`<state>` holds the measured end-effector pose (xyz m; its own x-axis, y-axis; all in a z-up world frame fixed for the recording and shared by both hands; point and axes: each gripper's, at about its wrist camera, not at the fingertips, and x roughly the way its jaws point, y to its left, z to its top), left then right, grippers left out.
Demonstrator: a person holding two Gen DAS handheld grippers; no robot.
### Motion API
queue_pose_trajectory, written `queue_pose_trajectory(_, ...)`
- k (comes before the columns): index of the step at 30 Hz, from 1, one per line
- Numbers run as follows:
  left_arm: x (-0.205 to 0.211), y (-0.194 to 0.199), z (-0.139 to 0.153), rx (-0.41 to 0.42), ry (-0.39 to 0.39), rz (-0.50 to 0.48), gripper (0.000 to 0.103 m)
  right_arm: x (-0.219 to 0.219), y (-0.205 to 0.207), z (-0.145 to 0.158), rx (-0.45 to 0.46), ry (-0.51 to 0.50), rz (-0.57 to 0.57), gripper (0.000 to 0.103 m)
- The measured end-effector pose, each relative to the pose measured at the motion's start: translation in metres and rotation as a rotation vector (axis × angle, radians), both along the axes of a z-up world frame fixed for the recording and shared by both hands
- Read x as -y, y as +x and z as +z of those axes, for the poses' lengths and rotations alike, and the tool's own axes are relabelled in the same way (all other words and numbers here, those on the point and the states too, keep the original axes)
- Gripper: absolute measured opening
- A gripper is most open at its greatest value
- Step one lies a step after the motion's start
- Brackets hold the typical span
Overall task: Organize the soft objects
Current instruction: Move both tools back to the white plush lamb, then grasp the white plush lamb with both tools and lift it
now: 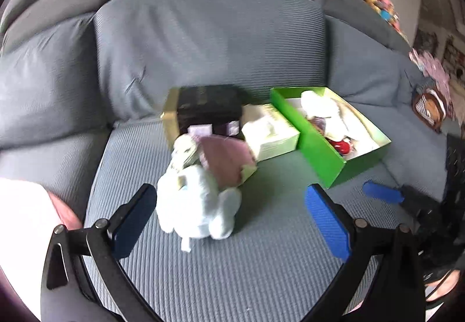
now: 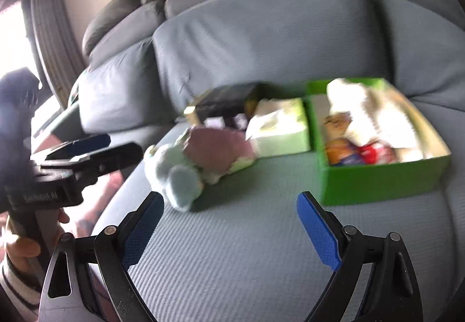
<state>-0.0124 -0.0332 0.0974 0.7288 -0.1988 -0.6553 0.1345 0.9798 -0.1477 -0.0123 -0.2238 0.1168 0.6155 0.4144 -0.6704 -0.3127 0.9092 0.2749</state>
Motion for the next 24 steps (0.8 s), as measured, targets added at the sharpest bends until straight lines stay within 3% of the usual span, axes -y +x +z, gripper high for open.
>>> queue_pose_trajectory(6, -0.038, -0.002, -0.018, -0.036, -0.055, 0.047, 0.102, -0.042, 0.01, -0.021, -0.054, 0.017, 0.048, 0.093)
queue_pose_trajectory(19, -0.08, 0.015, -0.044, -0.051, -0.21, 0.048, 0.102, -0.089, 0.026, -0.031, -0.039, -0.047, 0.095, 0.093)
queue_pose_trajectory(24, -0.093, 0.025, -0.054, -0.067, -0.312, 0.02, 0.102, -0.099, 0.033, -0.036, -0.027, -0.055, 0.129, 0.093)
